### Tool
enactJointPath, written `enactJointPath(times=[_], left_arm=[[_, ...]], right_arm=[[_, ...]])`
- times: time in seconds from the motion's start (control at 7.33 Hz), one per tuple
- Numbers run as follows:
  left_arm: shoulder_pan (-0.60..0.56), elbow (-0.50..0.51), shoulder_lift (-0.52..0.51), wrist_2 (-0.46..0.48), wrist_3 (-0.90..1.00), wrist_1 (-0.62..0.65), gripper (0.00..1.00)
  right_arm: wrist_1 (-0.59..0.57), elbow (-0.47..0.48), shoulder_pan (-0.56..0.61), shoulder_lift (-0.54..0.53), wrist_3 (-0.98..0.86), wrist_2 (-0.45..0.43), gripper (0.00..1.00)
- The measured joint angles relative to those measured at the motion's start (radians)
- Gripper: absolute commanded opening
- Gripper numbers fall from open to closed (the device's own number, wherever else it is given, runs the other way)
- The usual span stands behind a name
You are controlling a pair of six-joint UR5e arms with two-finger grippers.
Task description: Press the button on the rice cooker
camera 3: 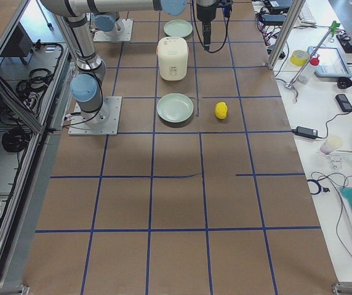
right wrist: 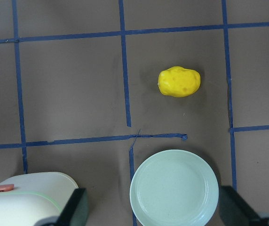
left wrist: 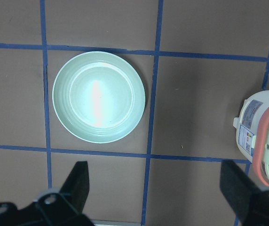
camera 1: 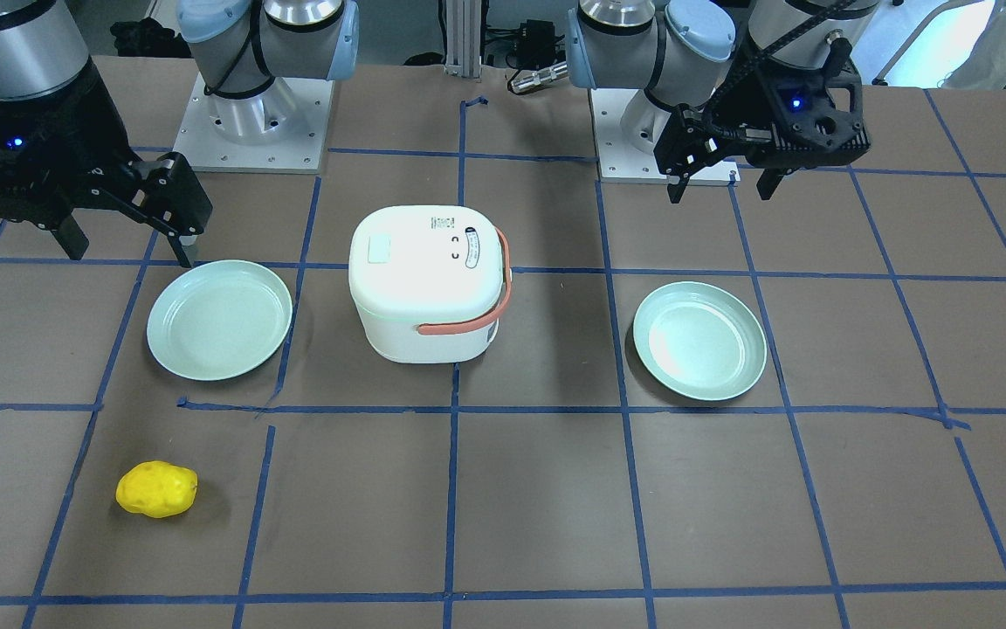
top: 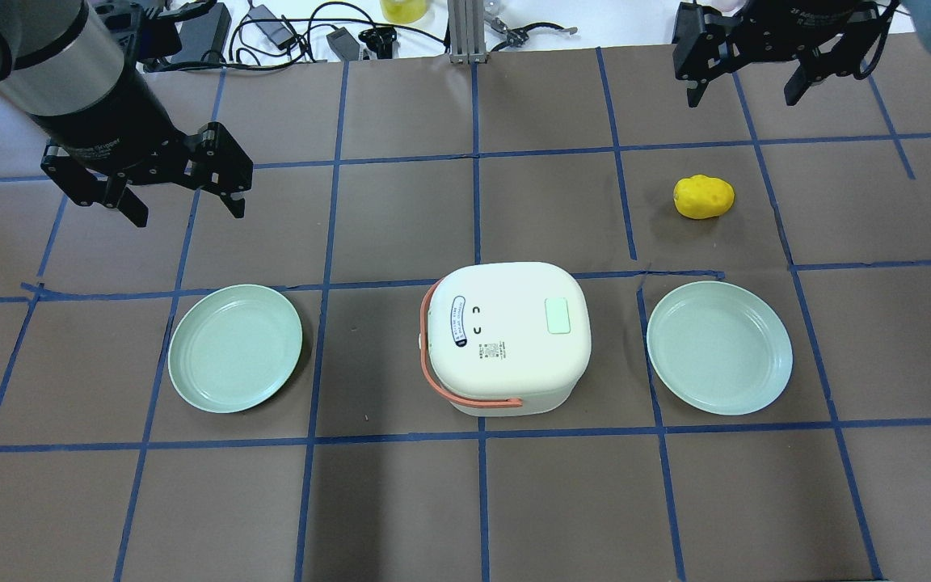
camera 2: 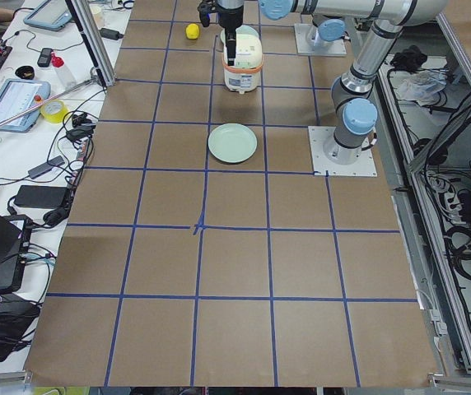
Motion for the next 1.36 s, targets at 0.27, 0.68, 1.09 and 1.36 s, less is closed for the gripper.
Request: enactJointPath(times=[0.27,0.68,1.09,1.36], left_arm=[[0.0,0.0,0.0,0.0,0.0,0.0,1.0],[0.0,0.0,0.0,0.0,0.0,0.0,1.0],[0.0,0.0,0.0,0.0,0.0,0.0,1.0],[0.0,0.0,0.0,0.0,0.0,0.0,1.0]], right_arm=[[0.006,-0.001,0.0,-0.001,0.001,-0.002,1.0],[0.028,-0.007,0.0,-0.002,0.003,-0.002,1.0],[0.038,-0.008,0.001,-0.003,0.004,-0.002,1.0],[0.039,-0.008,0.002,-0.004,0.004,-0.003,0.79]])
